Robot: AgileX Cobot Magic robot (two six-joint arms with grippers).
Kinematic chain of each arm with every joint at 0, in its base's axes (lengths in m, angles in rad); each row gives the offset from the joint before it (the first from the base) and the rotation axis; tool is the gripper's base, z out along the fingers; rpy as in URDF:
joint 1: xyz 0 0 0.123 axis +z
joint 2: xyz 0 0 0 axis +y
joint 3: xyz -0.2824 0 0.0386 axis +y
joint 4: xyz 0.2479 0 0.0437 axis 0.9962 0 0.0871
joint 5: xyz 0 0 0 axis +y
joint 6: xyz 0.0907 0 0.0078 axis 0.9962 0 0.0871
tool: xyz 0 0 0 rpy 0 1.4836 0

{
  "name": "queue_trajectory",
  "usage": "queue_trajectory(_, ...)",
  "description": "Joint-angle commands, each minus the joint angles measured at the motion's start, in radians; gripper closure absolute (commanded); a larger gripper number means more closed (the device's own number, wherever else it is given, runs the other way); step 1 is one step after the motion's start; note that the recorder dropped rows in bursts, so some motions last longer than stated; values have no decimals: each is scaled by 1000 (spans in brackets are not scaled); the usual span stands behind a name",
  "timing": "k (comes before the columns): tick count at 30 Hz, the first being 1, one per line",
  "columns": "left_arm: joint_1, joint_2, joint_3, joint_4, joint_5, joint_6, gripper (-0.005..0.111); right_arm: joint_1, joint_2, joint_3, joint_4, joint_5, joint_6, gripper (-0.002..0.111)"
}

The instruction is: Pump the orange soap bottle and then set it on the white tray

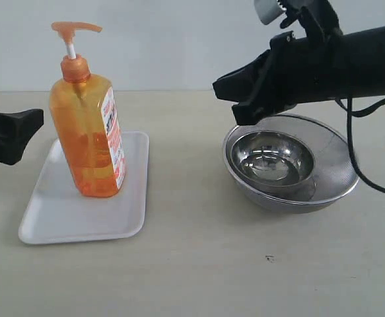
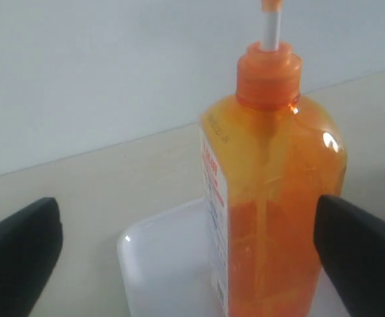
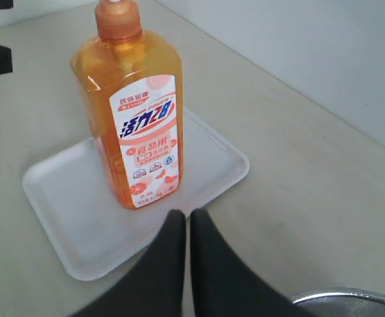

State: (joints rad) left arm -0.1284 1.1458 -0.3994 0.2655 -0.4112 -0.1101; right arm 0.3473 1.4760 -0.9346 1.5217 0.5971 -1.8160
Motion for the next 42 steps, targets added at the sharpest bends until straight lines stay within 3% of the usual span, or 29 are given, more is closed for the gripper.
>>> queue_trajectory(1,2,1,6,7,-36,-30,11,2,1,-2,27,-43,-70,108)
queue_trajectory(17,2,1,3,12,-26,-33,15,2,1,-54,39,-84,-112,108)
queue_trajectory(19,2,1,3,12,-38,-33,25,2,1,-54,39,-79,-111,108)
queue_trajectory(27,2,1,3,12,-92,-33,103,2,3,-54,40,-42,-133,108)
queue_trajectory(36,2,34,3,14,-135,80,102,2,142,-54,223,127,-313,108)
queue_trajectory(42,15,156,3,12,-205,177,102,2,243,-138,223,250,-313,108)
